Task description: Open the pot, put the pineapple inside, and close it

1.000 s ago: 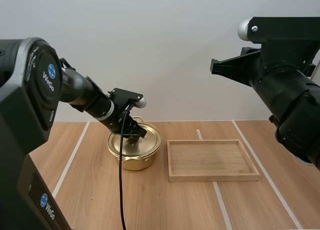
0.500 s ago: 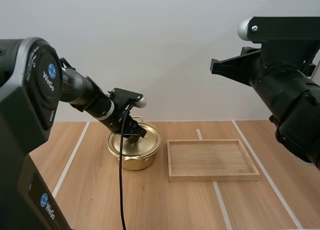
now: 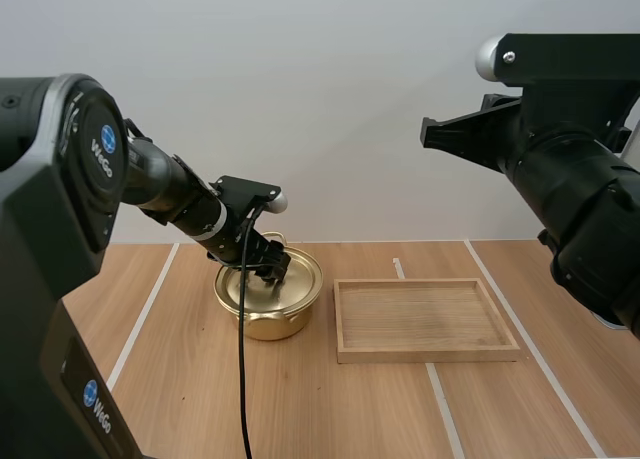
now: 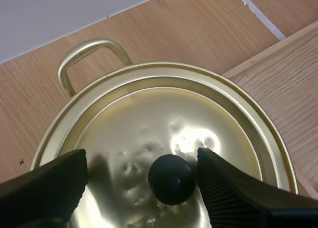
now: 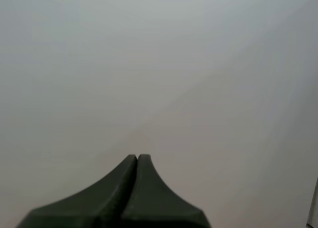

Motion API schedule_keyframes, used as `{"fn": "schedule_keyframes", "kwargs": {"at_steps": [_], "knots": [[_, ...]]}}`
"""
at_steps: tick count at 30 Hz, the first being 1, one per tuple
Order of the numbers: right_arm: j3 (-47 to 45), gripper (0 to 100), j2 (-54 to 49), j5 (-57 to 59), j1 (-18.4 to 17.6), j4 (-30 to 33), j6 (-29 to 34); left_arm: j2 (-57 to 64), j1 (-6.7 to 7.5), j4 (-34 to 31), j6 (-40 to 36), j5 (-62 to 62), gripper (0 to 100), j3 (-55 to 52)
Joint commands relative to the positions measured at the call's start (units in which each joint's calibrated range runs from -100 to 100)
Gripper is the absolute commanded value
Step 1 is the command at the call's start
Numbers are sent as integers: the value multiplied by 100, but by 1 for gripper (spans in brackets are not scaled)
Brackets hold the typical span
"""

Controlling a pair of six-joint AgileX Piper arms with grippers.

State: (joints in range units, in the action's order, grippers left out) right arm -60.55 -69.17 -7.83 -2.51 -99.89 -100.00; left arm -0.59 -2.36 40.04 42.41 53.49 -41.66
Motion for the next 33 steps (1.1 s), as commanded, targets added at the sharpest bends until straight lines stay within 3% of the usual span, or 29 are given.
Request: {"fn": "schedule_keyframes", "kwargs": {"at_steps": [1, 17, 33], "knots": [[0, 0, -60, 37, 24, -11, 0, -117, 7, -214, -38, 83, 100, -82], [0, 0, -60, 246, 24, -11, 0, 672, 7, 190, -386, 426, 100, 507], [0, 0, -60, 14, 87, -11, 0, 2502, 7, 258, -872, -257, 100, 723]]}}
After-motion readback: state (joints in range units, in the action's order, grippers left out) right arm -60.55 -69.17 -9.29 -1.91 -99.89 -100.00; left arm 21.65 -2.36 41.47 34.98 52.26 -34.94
